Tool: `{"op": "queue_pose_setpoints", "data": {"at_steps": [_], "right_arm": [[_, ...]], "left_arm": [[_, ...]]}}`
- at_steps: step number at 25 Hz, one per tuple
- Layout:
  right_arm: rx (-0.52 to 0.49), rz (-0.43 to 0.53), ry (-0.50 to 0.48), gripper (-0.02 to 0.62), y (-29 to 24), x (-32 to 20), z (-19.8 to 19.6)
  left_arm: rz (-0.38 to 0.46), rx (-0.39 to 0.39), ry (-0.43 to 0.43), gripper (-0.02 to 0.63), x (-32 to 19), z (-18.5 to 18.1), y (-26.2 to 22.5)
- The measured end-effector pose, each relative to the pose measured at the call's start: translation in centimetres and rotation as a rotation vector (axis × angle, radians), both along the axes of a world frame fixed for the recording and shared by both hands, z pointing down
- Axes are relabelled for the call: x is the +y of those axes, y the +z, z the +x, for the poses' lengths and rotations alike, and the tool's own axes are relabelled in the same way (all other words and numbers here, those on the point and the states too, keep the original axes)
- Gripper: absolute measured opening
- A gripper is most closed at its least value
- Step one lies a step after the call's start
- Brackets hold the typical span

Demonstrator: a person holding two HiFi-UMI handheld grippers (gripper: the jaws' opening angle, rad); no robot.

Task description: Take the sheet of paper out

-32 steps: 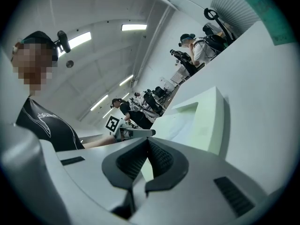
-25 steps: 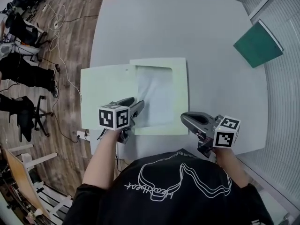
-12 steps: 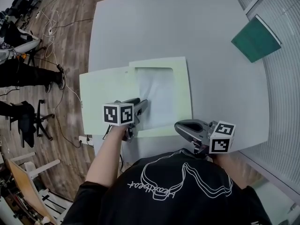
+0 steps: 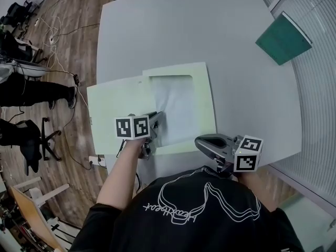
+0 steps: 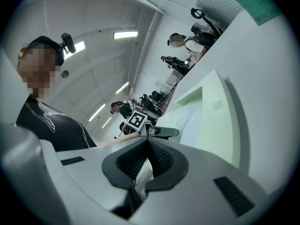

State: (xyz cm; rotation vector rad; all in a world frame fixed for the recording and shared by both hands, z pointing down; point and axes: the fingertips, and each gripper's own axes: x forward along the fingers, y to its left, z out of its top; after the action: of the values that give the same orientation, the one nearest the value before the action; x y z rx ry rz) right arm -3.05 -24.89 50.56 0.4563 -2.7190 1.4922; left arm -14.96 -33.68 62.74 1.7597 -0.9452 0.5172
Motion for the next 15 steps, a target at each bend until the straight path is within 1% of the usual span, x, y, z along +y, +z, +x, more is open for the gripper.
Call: {"op": "queue_pose_setpoints", "data": {"at_steps": [7,15], "right_arm": [[0.008,-0.016,0.02,0.005,0.1,0.3,-0.3],[0.009,-0.03,0.04,0.005,-0.2,0.7,-1.2]], "left_arm": [[-0.006,-0.015,0.005,0.026,0.1,-0.5,0.2],[-0.009,-0.049,0.006,0.017,0.6,-2.3,0.3]]}}
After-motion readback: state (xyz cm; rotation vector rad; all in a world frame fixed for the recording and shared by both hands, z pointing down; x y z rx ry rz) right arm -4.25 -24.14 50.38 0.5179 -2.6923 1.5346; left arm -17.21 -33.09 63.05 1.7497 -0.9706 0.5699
